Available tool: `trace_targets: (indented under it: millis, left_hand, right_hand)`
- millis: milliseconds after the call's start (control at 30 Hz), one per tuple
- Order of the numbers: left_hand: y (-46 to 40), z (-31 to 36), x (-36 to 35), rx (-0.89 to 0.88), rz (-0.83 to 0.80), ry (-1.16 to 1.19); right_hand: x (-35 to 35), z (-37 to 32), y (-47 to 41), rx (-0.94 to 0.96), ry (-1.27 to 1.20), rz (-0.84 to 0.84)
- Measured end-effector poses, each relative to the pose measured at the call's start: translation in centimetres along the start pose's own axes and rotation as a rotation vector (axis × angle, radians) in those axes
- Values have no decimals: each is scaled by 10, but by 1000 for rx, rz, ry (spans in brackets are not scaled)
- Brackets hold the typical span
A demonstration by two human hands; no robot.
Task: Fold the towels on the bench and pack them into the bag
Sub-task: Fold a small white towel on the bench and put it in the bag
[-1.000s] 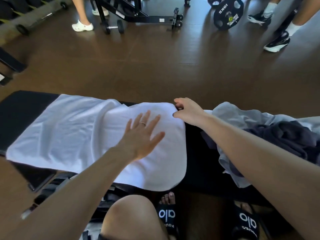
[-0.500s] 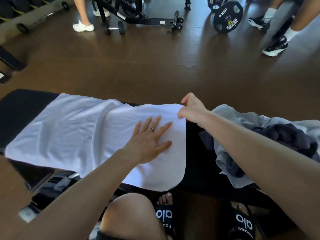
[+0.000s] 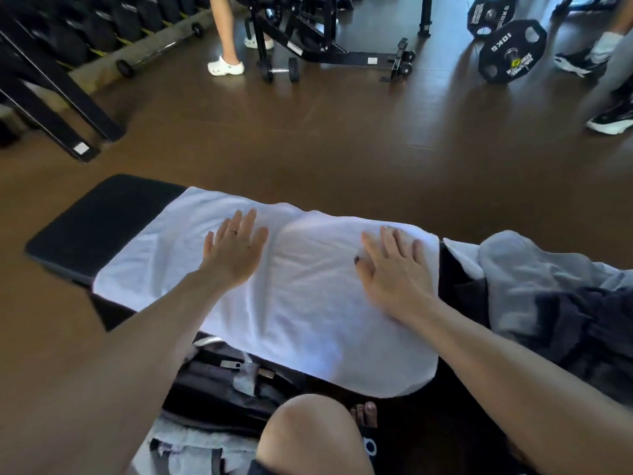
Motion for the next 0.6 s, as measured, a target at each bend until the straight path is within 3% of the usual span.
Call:
trace_targets:
  millis: [167,267,400,600]
  left_hand:
    - [0,-67,4,128,-15,-26]
    - [-8,-66,12,82,68,-87]
    - [-32,-51,15,31,58,-160]
    - [-43,-81,14,100,-46,-122]
  right_hand:
    - [6,3,1,-57,75,77]
    - [17,-36,-10,74,16,193]
    - [4,-85,-36,122,-69,65]
    - [-17,-80,-41,59,-13,11]
Point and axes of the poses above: each hand's wrist, its own y-axis away from the middle knuckle, its own x-axis out of the back of the hand, z = x × y, the point moved 5 cm from there along -y, towards the middle knuckle, and after that the axes turned 3 degrees about -y, right-handed, at the moved point
